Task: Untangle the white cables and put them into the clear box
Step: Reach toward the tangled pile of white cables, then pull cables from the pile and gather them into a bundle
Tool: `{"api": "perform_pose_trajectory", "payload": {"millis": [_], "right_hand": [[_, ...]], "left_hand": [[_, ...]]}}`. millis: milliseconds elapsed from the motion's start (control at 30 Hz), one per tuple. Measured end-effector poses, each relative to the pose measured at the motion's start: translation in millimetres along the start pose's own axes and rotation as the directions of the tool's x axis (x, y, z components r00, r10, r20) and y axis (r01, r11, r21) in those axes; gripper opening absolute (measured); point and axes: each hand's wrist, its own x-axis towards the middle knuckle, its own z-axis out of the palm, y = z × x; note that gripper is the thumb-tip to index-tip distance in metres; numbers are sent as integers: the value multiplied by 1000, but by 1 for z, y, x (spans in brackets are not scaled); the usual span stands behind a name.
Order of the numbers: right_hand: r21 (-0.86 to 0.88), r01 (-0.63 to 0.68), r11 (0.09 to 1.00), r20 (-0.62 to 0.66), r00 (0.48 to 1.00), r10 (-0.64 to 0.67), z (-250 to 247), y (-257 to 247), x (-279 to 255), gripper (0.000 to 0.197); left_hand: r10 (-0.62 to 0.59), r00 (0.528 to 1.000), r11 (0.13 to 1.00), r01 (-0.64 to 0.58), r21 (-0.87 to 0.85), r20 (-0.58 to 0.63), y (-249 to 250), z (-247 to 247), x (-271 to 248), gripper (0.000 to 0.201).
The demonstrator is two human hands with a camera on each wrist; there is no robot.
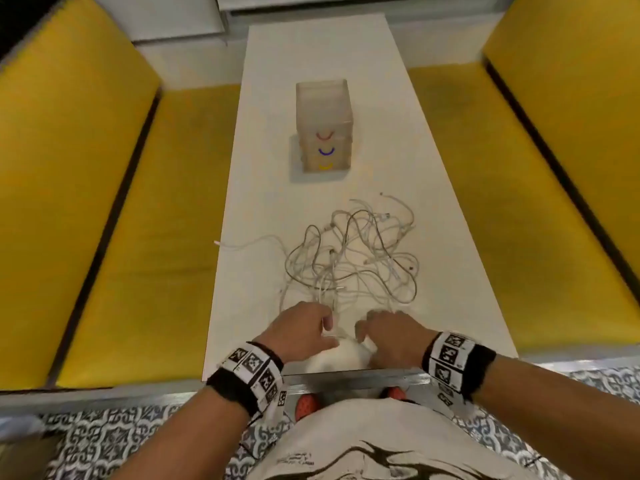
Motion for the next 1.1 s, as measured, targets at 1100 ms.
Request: {"api": "perform_pose_trajectory", "payload": {"millis": [1100], "right_hand": [[737, 295, 608, -566, 760, 318, -129, 53, 22, 22]], "left_hand": [[-319, 463, 443, -699, -562, -827, 72, -215, 50, 24]]}}
